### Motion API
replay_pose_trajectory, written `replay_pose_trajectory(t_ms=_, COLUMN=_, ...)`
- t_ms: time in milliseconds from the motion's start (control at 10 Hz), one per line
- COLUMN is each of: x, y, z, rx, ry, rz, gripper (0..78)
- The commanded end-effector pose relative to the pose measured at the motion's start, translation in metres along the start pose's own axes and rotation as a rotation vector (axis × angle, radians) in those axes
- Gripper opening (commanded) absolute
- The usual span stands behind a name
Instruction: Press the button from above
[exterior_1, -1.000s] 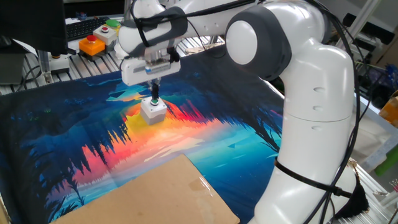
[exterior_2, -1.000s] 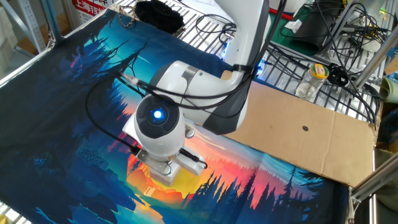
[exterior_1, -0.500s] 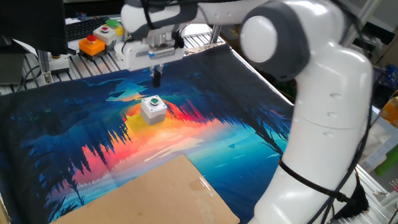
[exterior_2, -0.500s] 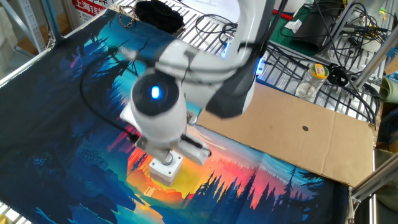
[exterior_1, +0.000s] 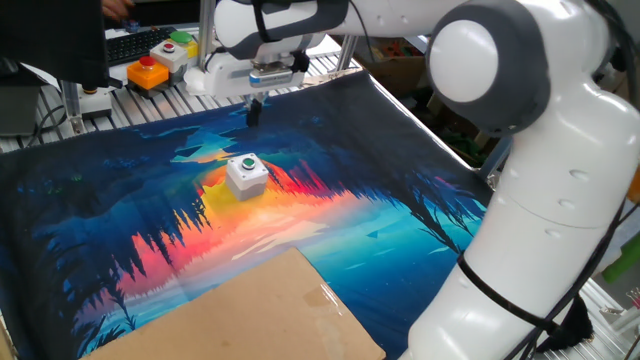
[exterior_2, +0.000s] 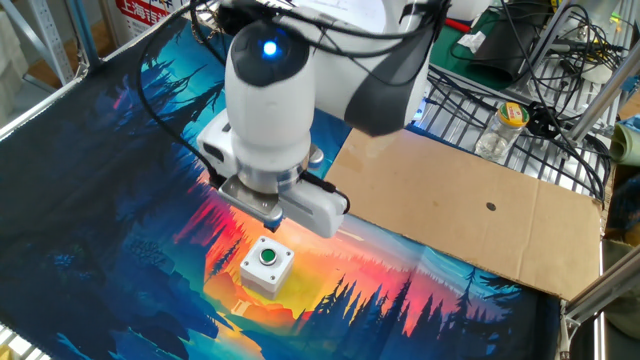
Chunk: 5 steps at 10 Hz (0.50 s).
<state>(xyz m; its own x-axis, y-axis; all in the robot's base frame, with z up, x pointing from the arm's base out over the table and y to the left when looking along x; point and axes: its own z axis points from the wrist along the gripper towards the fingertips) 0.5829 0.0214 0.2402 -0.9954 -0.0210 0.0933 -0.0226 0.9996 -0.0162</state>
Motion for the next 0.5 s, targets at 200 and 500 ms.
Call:
replay_pose_trajectory(t_ms=200, x=0.0003, y=-0.0016, z=-0.0068, rx=-0.013, ry=-0.044, rz=0.013, gripper=0.0)
replay_pose_trajectory(t_ms=500, x=0.0006, y=-0.0018, z=-0.0070, rx=-0.012, ry=-0.042, rz=0.012, gripper=0.0)
